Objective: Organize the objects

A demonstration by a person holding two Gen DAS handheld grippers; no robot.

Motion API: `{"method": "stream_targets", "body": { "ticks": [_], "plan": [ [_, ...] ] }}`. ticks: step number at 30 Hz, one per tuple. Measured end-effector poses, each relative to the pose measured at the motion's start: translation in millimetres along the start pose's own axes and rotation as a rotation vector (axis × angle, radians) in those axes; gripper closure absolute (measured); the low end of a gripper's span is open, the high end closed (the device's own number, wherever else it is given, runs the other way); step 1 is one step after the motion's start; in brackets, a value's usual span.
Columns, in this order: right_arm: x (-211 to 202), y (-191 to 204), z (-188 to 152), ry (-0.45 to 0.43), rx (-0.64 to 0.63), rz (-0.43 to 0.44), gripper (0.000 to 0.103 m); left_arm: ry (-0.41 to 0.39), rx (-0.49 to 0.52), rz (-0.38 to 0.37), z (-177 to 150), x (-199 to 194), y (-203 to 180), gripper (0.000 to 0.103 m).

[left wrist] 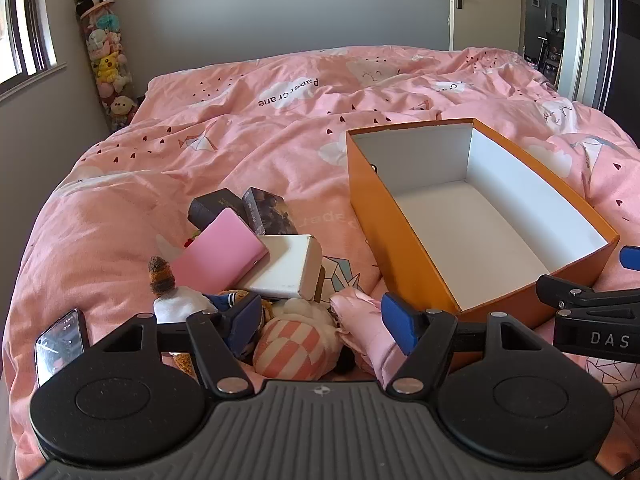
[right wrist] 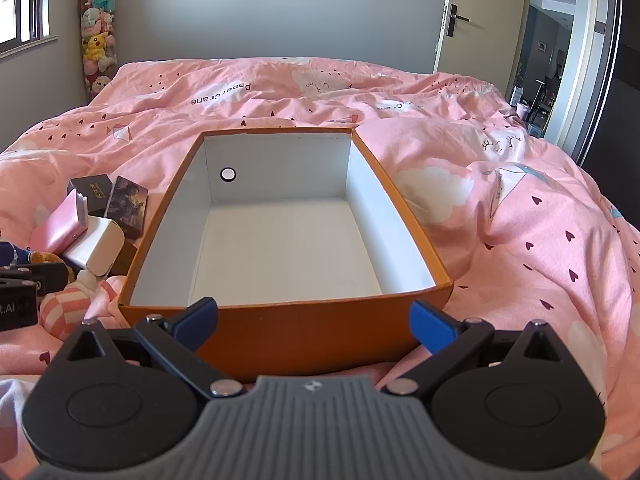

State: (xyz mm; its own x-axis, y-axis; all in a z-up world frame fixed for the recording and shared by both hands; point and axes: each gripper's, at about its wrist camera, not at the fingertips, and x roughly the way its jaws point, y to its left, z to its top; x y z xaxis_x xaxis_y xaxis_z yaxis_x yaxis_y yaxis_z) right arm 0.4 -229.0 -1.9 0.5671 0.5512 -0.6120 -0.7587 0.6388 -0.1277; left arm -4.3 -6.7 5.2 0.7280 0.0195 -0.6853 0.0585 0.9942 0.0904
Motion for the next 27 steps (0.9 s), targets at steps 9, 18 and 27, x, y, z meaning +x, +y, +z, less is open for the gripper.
{"method": "stream_targets", "body": {
  "ticks": [9,18,27],
  "plan": [
    [-1.2,0.5,-0.6,0.003,0.004,0.004,0.001,0.000,-0.002,0.005,-0.6,0.0,-0.4,0.023],
    [-0.8,-0.5,-0.1,0.003,0.006,0.006,0.001,0.001,0.009,0.006,-1.9,-0.5,-1.9,0.024],
    [-2.1,-2.7,-0.2,0.008,0.016,0.007,0.001,0.010,0.013,0.001,-2.7,0.8,-3.4,0.024]
  ]
}}
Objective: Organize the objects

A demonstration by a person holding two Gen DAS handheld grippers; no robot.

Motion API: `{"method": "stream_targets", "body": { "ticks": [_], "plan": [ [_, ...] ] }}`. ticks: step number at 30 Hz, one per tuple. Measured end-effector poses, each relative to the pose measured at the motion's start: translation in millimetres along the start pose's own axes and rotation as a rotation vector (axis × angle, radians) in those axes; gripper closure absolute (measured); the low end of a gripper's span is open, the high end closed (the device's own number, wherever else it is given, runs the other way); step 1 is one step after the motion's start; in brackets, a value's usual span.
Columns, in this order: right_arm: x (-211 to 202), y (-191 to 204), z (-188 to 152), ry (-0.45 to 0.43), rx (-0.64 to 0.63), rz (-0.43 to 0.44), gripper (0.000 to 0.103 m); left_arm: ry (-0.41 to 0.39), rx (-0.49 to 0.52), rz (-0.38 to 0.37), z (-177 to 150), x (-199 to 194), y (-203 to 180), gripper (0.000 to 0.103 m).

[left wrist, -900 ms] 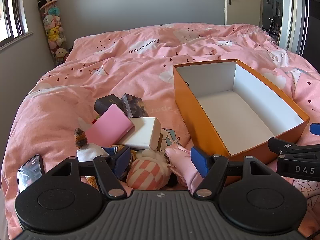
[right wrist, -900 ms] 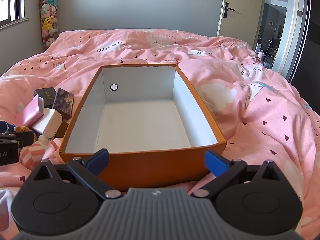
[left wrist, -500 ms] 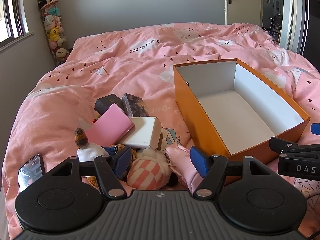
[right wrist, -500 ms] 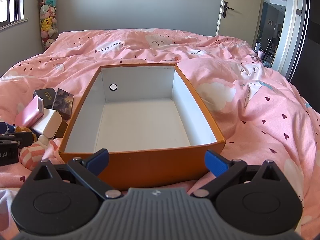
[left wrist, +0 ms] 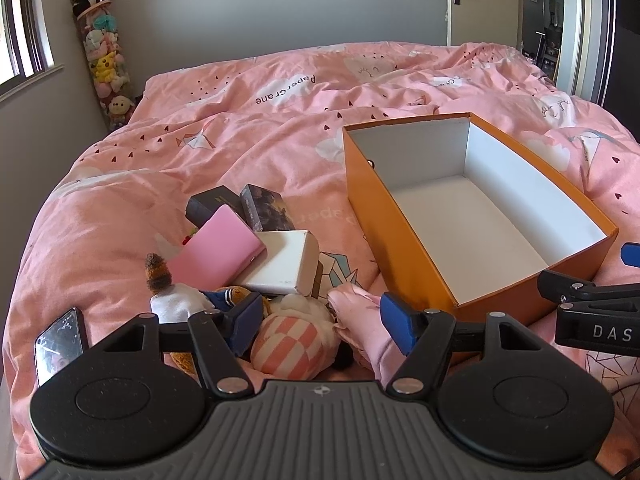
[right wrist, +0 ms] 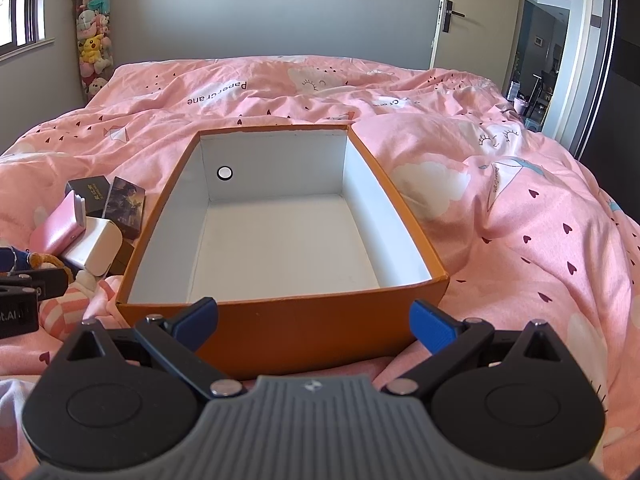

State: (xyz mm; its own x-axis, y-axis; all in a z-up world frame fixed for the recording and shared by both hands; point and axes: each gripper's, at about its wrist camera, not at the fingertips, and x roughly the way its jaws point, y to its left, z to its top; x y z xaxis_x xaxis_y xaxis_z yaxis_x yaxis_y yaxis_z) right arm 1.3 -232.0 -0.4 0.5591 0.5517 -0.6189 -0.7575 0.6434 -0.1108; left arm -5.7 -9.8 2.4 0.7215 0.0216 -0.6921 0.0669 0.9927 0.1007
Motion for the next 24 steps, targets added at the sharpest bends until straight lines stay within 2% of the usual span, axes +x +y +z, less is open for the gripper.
{"method": "stream_targets", "body": {
  "ticks": [17,24],
  "plan": [
    [1.2,-0.3,-0.5,0.004,0.001,0.004,0.001,0.010,0.007,-0.005,-1.4,2.3,-2.1,0.024],
    [2.1,0.6,0.0,0.005,-0.002,0.008,0.001,0.008,0.015,-0.036,1.2,1.8,0.4,0.027]
  ]
}}
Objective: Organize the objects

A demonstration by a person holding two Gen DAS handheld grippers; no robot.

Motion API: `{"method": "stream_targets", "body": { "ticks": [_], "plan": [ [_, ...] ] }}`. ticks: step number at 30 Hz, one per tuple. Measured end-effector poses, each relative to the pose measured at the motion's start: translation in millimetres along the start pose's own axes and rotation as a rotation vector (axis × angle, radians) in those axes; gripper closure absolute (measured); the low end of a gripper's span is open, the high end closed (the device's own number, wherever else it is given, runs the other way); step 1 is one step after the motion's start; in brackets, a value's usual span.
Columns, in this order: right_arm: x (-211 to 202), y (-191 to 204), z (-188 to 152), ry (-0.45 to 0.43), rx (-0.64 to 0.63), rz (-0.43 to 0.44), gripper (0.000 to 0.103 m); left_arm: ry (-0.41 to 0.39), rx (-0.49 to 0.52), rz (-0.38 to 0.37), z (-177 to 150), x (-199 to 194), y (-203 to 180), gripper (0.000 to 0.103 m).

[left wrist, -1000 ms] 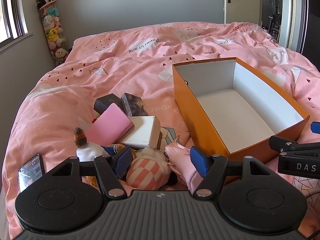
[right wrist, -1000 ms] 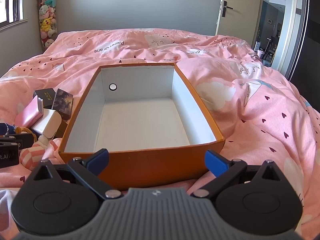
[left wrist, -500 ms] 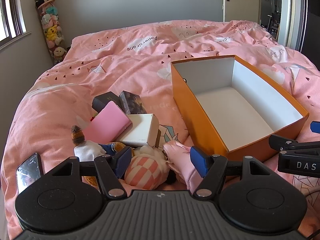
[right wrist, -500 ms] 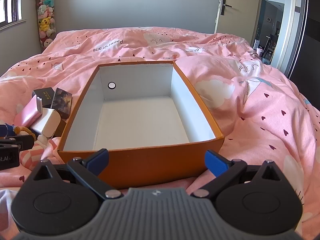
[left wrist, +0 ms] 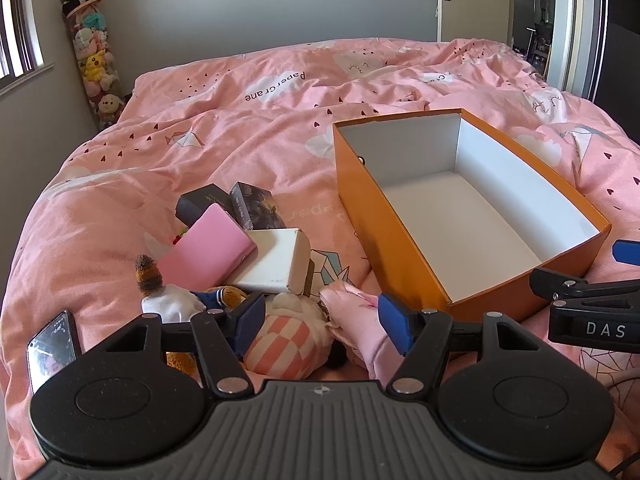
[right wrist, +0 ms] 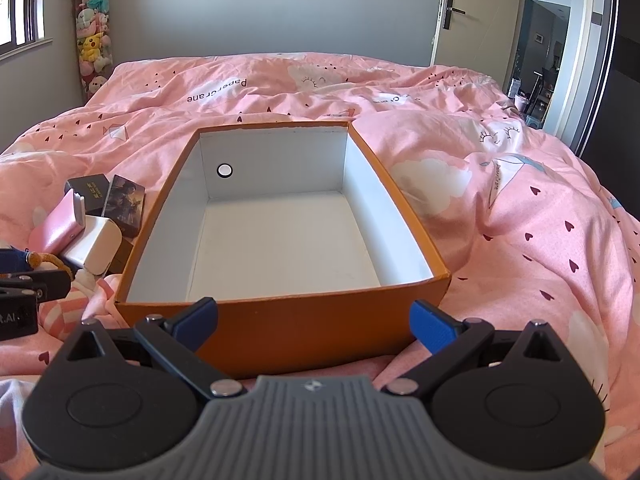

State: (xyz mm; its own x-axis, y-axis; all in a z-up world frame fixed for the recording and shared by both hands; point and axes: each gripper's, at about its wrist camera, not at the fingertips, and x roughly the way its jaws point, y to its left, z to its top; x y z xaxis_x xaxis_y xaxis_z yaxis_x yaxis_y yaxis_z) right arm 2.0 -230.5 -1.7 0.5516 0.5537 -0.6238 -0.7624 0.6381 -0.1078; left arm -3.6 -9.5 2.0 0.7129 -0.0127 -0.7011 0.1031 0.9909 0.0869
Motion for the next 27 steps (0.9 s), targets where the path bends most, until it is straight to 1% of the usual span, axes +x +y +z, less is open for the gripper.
{"method": "stream_targets", "body": {
  "ticks": [4,8,11,14,15,16,18,20,21,22,25,27],
  "plan": [
    [2,-1,3,0.001,0.002,0.013,0.001,-0.014,0.032,-0.023,4,-3,3,0.037],
    [2,0,10,-0.023,-0.008,0.043,0.001,-0.031,0.030,-0.021,10,-5,12,0.041],
    [0,5,18,-0.047,-0.032,0.100,0.002,-0.040,0.037,-0.016,15,-6,19,0.043],
    [2,12,30,-0.052,-0.067,0.153,0.004,-0.025,0.028,-0.028,19,-4,29,0.043],
    [3,16,34,-0.053,-0.083,0.170,0.007,-0.014,0.025,-0.036,20,-3,32,0.044],
    [3,21,38,-0.054,-0.101,0.186,0.009,-0.006,0.020,-0.048,20,-2,36,0.047],
    [4,30,46,-0.055,-0.141,0.225,0.019,0.011,0.002,-0.081,21,0,44,0.050],
    [5,39,51,-0.045,-0.168,0.272,0.025,0.028,-0.023,-0.111,21,1,52,0.061],
    [6,44,53,-0.039,-0.178,0.299,0.031,0.038,-0.031,-0.117,22,2,55,0.063],
    [6,49,56,-0.032,-0.188,0.329,0.033,0.048,-0.037,-0.118,23,2,58,0.066],
    [7,64,61,-0.013,-0.225,0.398,0.048,0.065,-0.049,-0.123,23,3,65,0.069],
    [9,73,63,0.012,-0.246,0.441,0.061,0.088,-0.061,-0.126,22,6,70,0.071]
  ]
}}
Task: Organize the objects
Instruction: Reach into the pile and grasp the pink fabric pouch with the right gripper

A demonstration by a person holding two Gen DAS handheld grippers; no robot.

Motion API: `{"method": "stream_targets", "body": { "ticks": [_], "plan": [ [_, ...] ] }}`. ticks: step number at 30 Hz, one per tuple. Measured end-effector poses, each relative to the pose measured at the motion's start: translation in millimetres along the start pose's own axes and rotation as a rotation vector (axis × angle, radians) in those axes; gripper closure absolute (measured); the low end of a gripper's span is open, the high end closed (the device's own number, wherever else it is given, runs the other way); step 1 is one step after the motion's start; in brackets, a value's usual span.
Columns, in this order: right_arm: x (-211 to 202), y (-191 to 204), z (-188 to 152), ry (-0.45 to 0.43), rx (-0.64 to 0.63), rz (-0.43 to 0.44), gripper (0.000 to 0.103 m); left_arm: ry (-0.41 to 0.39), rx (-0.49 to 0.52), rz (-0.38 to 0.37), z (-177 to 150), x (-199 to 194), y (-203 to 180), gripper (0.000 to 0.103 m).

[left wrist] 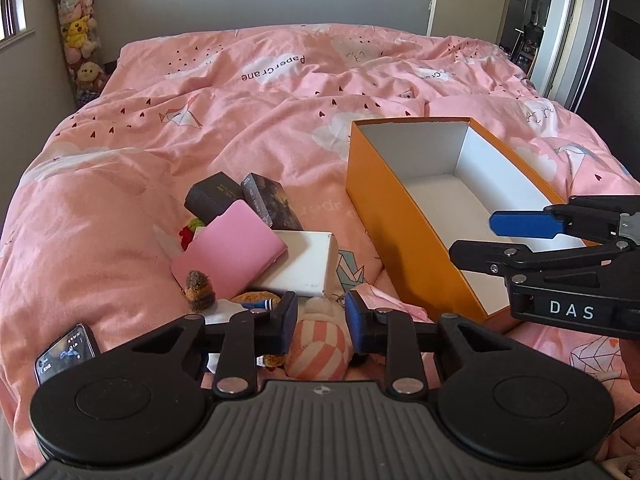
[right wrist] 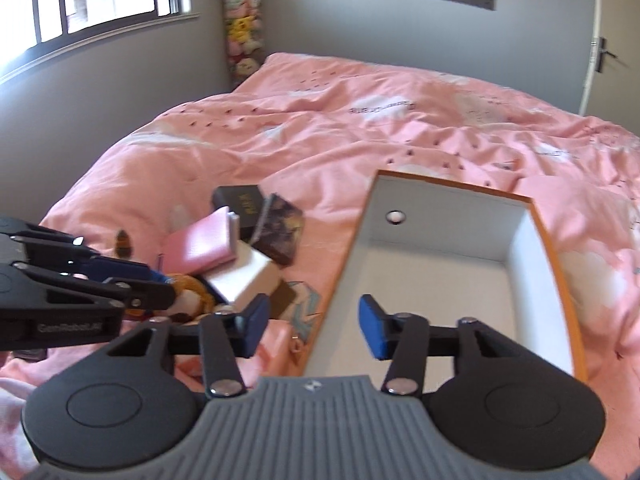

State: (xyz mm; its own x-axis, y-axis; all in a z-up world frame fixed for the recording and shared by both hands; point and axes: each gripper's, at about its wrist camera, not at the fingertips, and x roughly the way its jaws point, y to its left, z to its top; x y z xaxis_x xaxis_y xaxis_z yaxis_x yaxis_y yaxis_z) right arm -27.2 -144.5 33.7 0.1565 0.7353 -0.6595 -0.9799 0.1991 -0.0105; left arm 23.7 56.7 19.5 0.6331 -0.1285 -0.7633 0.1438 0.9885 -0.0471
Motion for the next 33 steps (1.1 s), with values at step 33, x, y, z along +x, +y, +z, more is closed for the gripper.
{"method": "stream_targets", "body": {
  "ticks": [33],
  "plan": [
    [145,61,28,0.723,-0.513,0.071,0.074,0.144,0.071,-0.135,38,32,62,0.071]
  ]
}}
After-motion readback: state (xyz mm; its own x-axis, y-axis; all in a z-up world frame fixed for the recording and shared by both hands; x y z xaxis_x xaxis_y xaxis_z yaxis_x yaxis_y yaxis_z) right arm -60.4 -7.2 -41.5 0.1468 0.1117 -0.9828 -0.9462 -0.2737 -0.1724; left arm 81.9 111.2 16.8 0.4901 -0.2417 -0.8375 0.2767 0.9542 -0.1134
